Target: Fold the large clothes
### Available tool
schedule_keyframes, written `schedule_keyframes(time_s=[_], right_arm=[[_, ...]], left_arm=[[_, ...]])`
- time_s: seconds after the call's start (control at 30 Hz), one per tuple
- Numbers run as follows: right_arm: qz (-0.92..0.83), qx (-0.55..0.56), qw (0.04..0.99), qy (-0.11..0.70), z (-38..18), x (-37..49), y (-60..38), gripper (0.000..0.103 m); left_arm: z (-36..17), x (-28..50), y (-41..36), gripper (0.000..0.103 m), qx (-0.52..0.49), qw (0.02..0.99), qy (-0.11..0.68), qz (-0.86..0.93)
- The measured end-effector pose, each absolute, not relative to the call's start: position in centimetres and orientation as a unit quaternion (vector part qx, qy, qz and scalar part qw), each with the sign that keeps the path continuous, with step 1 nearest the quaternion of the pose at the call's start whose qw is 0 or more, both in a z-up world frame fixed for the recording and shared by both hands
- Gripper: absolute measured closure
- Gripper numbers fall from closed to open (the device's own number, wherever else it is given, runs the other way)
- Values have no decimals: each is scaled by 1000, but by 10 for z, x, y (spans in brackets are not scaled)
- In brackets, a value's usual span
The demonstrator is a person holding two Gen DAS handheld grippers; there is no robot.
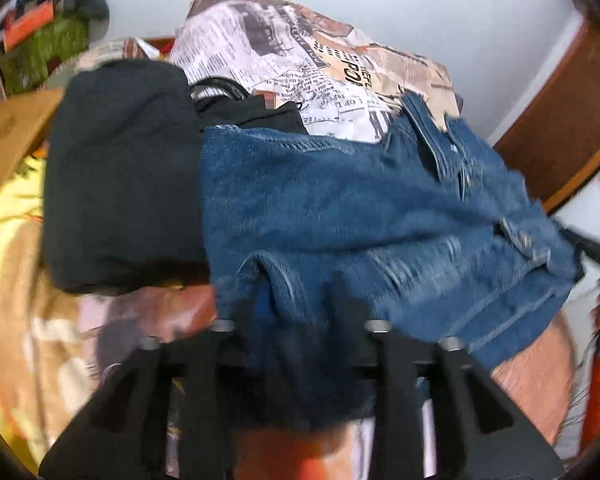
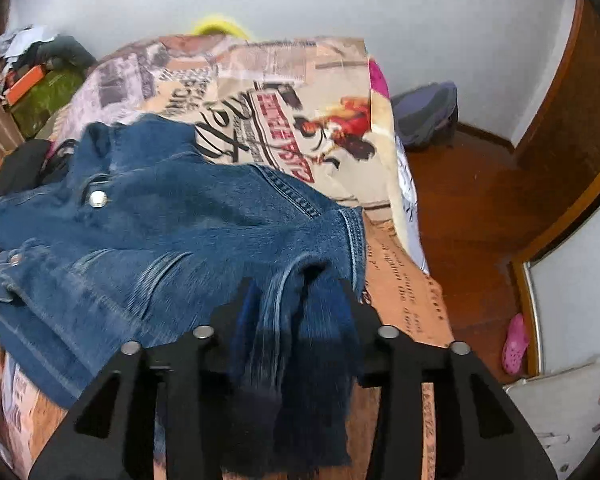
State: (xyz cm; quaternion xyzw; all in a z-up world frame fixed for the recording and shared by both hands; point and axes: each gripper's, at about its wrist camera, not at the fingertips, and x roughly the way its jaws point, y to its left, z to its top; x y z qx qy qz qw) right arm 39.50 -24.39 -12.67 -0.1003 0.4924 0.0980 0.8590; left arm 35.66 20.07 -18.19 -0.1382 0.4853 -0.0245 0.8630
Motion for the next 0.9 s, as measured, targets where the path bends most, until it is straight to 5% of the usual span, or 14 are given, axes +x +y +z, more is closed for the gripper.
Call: schedule_keyframes(time_s=[0.4,0.77,0.9], right_arm=[[149,-135,867,455,-92,326,-217,58],[218,-175,846,455,-120,292,-160,57],[212,-206,831,471,-143,300,-145,57]], left_arm=[[-137,304,150,47,-73,888,449,-65],[-171,314,76,47,-6,872,478,-105],[-179,324,75,30,28,881,464,-86]])
